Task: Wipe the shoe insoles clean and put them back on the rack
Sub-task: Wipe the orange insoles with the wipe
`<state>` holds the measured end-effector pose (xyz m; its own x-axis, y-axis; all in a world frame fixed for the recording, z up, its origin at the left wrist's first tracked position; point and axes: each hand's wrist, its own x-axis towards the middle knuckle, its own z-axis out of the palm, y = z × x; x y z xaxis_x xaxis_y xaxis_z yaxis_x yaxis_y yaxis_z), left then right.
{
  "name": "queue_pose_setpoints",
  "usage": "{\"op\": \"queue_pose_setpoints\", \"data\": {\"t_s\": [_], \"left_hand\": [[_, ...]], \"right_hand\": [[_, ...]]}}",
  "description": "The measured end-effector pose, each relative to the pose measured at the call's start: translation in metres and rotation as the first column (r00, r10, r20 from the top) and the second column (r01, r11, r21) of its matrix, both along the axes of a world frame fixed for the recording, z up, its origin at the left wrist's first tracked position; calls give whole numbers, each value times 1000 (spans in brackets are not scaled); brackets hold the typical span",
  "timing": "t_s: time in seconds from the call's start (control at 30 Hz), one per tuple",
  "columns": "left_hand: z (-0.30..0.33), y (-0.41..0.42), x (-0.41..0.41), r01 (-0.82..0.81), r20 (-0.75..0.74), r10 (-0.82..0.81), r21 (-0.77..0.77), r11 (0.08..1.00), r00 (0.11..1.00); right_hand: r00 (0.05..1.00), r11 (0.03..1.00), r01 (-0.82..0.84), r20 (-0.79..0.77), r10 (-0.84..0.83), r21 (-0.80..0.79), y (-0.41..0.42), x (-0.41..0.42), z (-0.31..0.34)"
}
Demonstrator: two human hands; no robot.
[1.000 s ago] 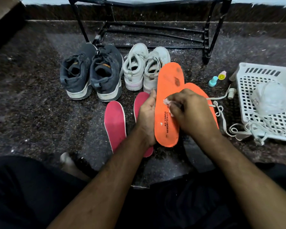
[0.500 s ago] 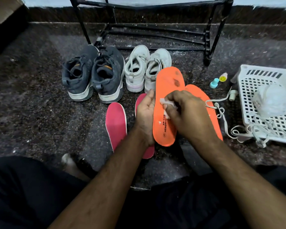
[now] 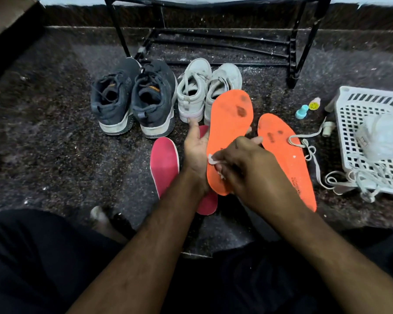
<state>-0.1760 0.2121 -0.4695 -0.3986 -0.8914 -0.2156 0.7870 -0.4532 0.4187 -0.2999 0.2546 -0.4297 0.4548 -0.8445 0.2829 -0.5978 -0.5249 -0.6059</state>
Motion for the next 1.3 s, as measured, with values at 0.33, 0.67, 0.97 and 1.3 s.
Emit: {"op": "queue_pose_setpoints", "data": {"t_s": [0.33,0.67,0.97,1.3], "left_hand": [[1,1,-10,23,5,-23,-22,999,1000],[-4,0,-15,80,29,-80,-2,997,996],[2,1,-6,79,-12,-79,20,997,997],[7,4,-11,105,28,-105,22,994,994]], "right_hand": [[990,992,119,-73,-121,-33,-20,-6,1],[991,987,123,34,-127,101,-8,-13,5],[996,978,-11,94,-9,206,7,-8,11],[994,995,70,80,-76,74,-5,1,8]]}}
